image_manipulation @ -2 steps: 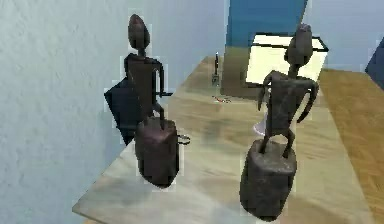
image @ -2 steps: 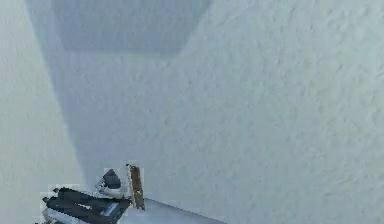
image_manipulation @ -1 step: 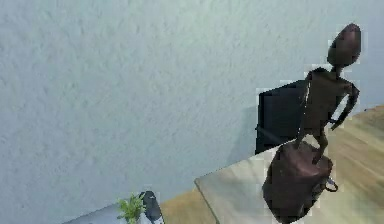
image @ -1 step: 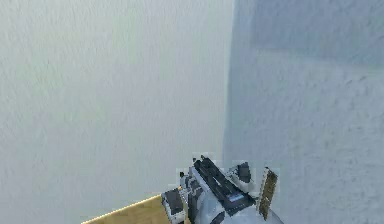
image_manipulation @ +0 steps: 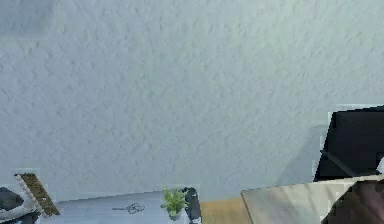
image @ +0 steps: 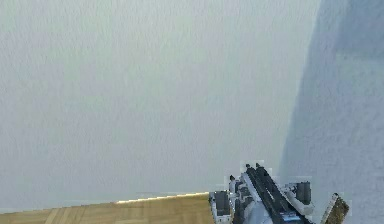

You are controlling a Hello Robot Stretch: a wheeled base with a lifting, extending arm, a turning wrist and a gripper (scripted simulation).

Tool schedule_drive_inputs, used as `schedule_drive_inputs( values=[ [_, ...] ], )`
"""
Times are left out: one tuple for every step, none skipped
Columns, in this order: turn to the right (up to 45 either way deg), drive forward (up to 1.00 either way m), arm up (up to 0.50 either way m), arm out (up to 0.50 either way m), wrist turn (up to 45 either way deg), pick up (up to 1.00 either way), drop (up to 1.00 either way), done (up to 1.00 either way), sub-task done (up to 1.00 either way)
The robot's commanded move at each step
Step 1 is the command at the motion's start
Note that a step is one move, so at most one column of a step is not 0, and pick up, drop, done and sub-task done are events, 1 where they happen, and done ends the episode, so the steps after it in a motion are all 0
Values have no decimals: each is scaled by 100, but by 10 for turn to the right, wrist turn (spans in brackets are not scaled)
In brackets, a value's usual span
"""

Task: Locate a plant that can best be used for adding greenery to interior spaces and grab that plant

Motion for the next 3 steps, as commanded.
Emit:
schedule_drive_inputs(
  values=[
    [0, 0, 50, 0, 0, 0, 0, 0, 0],
    [0, 0, 12, 0, 0, 0, 0, 0, 0],
    [0, 0, 0, 20, 0, 0, 0, 0, 0]
  ],
)
